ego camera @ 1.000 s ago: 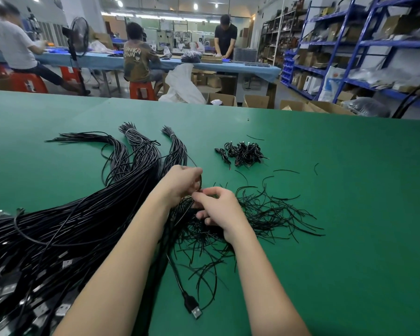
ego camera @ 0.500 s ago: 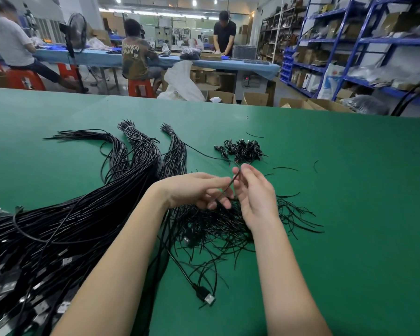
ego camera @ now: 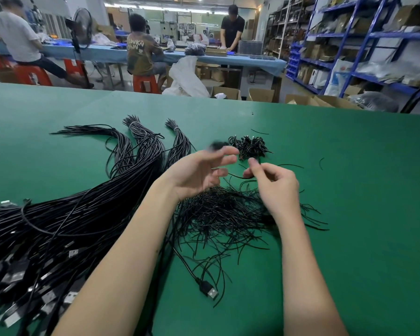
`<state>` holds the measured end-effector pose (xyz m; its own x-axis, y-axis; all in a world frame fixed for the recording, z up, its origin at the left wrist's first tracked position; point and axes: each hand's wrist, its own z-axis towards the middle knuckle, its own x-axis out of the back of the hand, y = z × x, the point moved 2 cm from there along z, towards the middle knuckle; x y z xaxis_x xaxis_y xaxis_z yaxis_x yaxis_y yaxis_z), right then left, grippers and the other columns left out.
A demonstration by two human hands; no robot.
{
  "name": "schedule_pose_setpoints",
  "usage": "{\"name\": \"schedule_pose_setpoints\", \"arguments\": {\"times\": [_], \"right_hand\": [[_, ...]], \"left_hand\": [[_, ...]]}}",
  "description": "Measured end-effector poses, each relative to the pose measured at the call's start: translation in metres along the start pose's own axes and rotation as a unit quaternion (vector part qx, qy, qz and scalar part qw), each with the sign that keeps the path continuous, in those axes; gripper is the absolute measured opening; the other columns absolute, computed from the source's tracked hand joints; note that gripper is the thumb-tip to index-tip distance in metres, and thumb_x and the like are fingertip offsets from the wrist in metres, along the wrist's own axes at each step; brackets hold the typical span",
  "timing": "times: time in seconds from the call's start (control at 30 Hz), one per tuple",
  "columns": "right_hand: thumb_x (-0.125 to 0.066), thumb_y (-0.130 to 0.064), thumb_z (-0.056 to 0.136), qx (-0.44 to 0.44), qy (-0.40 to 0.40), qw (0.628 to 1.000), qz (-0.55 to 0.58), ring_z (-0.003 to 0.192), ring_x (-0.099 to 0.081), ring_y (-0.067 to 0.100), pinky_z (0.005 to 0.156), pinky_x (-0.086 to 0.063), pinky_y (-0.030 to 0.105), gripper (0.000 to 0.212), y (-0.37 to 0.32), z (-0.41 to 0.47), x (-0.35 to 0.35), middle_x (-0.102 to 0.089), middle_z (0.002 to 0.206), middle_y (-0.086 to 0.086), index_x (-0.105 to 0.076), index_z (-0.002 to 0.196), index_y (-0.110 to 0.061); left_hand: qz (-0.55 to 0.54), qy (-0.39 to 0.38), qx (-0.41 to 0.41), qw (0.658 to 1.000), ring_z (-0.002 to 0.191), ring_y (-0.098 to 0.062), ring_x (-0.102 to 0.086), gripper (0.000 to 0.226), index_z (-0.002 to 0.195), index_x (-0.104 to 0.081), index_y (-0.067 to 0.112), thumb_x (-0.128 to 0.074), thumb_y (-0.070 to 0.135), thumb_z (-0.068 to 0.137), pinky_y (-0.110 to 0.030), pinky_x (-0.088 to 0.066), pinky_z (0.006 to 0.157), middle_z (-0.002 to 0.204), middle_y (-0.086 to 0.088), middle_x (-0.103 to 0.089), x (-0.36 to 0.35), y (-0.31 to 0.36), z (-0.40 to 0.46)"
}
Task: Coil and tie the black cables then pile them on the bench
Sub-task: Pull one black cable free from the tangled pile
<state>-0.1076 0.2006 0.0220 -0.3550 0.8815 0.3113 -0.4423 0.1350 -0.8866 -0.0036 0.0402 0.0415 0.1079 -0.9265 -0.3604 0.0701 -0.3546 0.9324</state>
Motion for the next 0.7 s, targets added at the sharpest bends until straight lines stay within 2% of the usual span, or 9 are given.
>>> {"name": "schedule_pose_setpoints", "arguments": {"times": [0.1,0.2,0.27,0.33,0.4,0.47,0.57,0.7], "right_hand": [[-0.066,-0.055,0.093,0.019,-0.015,0.999,0.029,0.060,-0.065,-0.003,0.061,-0.045,0.009,0.033,-0.006,-0.001,-0.002,-0.074,0.066,-0.014,-0.077,0.068,-0.037],[-0.068,-0.048,0.095,0.063,-0.047,0.997,0.013,0.045,-0.055,-0.001,0.046,-0.037,0.010,0.033,-0.020,-0.004,-0.012,-0.068,0.056,-0.012,-0.078,0.068,-0.033],[-0.070,-0.045,0.095,0.085,-0.080,0.993,0.003,0.041,-0.047,0.001,0.045,-0.034,0.012,0.034,-0.025,-0.007,-0.019,-0.063,0.049,-0.007,-0.080,0.070,-0.024],[-0.071,-0.045,0.093,0.102,-0.109,0.989,-0.019,0.044,-0.037,0.005,0.048,-0.032,0.020,0.040,-0.028,-0.009,-0.021,-0.055,0.048,0.003,-0.078,0.071,-0.012],[-0.073,-0.044,0.091,0.111,-0.135,0.985,-0.018,0.047,-0.029,0.009,0.048,-0.027,0.020,0.036,-0.030,-0.010,-0.018,-0.041,0.049,0.009,-0.078,0.071,-0.015],[-0.075,-0.044,0.091,0.109,-0.162,0.981,-0.008,0.048,-0.025,0.009,0.048,-0.023,0.017,0.027,-0.031,-0.010,-0.011,-0.033,0.049,0.005,-0.081,0.070,-0.026],[-0.074,-0.043,0.092,0.102,-0.205,0.973,-0.005,0.047,-0.023,0.009,0.047,-0.021,0.018,0.027,-0.033,-0.009,0.000,-0.031,0.043,-0.011,-0.082,0.072,-0.026],[-0.068,-0.045,0.095,0.113,-0.246,0.963,-0.009,0.049,-0.019,0.010,0.048,-0.019,0.019,0.028,-0.041,-0.009,0.014,-0.021,0.047,-0.010,-0.082,0.077,-0.030]], "left_hand": [[0.079,0.032,-0.048,0.995,0.096,-0.012,-0.067,0.029,0.121,-0.070,0.021,-0.067,0.025,0.092,-0.022,-0.052,0.075,0.122,0.001,-0.071,-0.002,0.000,0.003],[0.146,0.025,-0.060,0.987,0.124,-0.015,-0.061,0.045,0.131,-0.061,0.020,-0.066,0.039,0.090,-0.036,-0.047,0.104,0.134,0.000,-0.066,-0.016,-0.001,0.008],[0.172,0.031,-0.064,0.983,0.130,-0.014,-0.057,0.052,0.134,-0.059,0.021,-0.062,0.048,0.089,-0.047,-0.040,0.114,0.136,0.003,-0.065,-0.023,-0.001,0.009],[0.177,0.036,-0.072,0.981,0.131,-0.015,-0.056,0.048,0.135,-0.059,0.019,-0.056,0.047,0.096,-0.053,-0.037,0.115,0.137,0.003,-0.064,-0.025,0.000,0.010],[0.122,0.038,-0.077,0.989,0.130,-0.017,-0.058,0.039,0.132,-0.060,0.016,-0.045,0.039,0.105,-0.045,-0.041,0.113,0.136,-0.002,-0.065,-0.026,0.002,0.011],[0.058,0.050,-0.080,0.994,0.128,-0.017,-0.059,0.042,0.130,-0.061,0.015,-0.033,0.037,0.109,-0.037,-0.044,0.108,0.135,-0.004,-0.066,-0.027,0.003,0.011],[0.005,0.042,-0.087,0.995,0.131,-0.017,-0.057,0.054,0.131,-0.061,0.016,-0.020,0.043,0.109,-0.035,-0.045,0.106,0.136,-0.003,-0.065,-0.029,0.002,0.013],[-0.086,0.028,-0.106,0.990,0.132,-0.021,-0.056,0.063,0.132,-0.061,0.011,-0.014,0.048,0.109,-0.034,-0.049,0.106,0.136,-0.008,-0.064,-0.033,0.002,0.017]]}}
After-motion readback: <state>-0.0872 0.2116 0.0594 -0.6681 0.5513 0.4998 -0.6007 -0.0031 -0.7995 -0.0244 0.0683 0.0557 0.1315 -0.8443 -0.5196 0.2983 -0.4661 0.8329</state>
